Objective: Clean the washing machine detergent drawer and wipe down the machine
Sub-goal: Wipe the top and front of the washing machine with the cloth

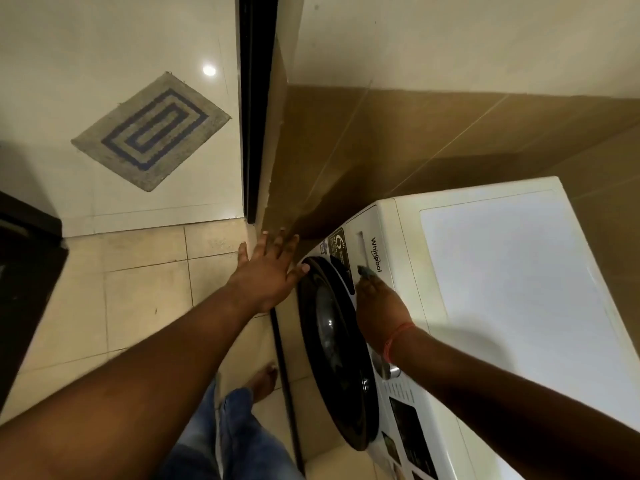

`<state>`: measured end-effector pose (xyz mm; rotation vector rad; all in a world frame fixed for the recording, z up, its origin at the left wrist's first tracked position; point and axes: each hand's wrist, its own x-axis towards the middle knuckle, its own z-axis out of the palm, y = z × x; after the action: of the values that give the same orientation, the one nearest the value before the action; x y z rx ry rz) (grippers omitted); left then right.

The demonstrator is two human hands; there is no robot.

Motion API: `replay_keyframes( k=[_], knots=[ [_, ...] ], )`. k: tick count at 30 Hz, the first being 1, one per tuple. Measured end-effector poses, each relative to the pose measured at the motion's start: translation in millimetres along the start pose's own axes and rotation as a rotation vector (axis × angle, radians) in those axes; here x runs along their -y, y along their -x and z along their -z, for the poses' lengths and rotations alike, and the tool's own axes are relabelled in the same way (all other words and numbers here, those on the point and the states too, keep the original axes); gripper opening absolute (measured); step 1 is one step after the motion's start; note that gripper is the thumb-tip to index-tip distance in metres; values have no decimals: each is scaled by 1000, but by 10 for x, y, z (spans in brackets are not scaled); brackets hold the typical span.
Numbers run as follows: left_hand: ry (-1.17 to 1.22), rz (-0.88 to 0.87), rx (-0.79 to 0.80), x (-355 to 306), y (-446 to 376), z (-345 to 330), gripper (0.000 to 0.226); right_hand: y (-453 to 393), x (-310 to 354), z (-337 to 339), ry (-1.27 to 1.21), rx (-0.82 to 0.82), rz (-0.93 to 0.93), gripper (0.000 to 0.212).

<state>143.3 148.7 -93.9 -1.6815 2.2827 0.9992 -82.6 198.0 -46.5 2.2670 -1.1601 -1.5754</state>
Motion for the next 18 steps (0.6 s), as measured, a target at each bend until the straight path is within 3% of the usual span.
replay_keyframes(
  k=[1,5,8,11,14,16,18],
  knots=[
    [3,-11,0,-23,2,-30,73,-26,18,-3,-13,25,11,37],
    [-13,-22,20,-49,4,-88,75,-502,-160,126,51,-188,-59,49],
    [-14,-15,16,5,13,-87,78,-757,-316,289,-44,-250,-129,54],
    [2,13,0,78,43,-101,77,-684,-165,124,-134,-210,-145,54],
    [20,43,-9,119,101,-108,75,-408,240,-237,-106,-114,9,59],
    [38,57,-13,108,127,-100,74,-254,324,-296,-286,-33,49,55],
    [53,59,-12,83,142,-95,75,-308,251,-226,-605,-64,-52,57]
  ],
)
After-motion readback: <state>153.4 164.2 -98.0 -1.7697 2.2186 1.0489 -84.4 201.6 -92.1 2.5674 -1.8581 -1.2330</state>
